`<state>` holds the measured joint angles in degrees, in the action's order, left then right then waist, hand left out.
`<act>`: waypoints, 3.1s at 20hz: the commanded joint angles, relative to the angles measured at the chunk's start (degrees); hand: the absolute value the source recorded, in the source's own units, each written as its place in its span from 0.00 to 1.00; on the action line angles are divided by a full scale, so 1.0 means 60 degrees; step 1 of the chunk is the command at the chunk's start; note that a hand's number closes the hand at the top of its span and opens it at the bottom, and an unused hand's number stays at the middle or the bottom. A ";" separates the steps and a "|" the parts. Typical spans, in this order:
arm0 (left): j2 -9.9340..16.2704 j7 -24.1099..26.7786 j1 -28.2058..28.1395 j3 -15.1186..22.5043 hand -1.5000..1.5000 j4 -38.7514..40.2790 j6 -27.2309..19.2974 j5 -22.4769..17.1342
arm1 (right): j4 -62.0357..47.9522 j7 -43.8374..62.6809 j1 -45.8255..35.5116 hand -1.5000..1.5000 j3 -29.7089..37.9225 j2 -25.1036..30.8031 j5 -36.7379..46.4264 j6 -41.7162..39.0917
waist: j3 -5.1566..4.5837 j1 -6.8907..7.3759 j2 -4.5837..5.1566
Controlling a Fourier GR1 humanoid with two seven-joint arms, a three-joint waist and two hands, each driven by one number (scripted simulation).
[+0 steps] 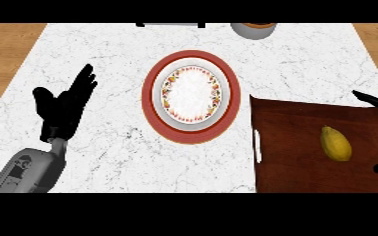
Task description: Pick the lemon from the tray and place it in the plate
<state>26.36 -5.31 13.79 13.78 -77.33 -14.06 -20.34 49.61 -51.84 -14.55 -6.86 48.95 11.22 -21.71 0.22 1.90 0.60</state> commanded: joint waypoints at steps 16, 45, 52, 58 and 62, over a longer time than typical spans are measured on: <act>-0.0435 -0.0748 -0.0831 -0.0406 0.50 -0.1274 0.0002 0.0839 | -0.1957 -0.0948 -0.1741 0.00 -0.1759 -0.0621 0.3626 0.1019 | -0.0032 -0.0213 -0.0106; -0.1123 -0.0388 -0.0625 -0.1982 0.50 -0.0337 0.1510 0.1695 | -0.2978 -0.1524 -0.2374 1.00 -0.1669 -0.2250 0.6279 0.1855 | -0.0036 -0.0279 -0.0099; -0.1216 -0.1007 -0.0748 -0.2092 0.50 -0.0908 0.1434 0.1704 | -0.2037 -0.1118 -0.1589 1.00 -0.0773 -0.2259 0.5674 0.2793 | -0.0035 -0.0338 -0.0130; -0.1554 -0.0359 -0.0843 -0.1727 0.50 -0.0297 0.1473 0.1954 | 0.0876 -0.2959 -0.1814 1.00 -0.3998 -0.4453 0.7300 0.3041 | -0.0069 -0.0035 -0.0226; -0.1320 -0.0449 -0.0883 -0.1901 0.50 -0.0316 0.1461 0.1976 | 0.2664 -0.3052 -0.1440 1.00 -0.4854 -0.5514 0.6808 0.2801 | -0.0051 -0.0354 -0.0285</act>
<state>18.05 -8.23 9.28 2.46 -79.32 -5.33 -8.85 57.52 -62.06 -25.43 -31.39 23.81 54.89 -4.40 -1.23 0.36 -1.27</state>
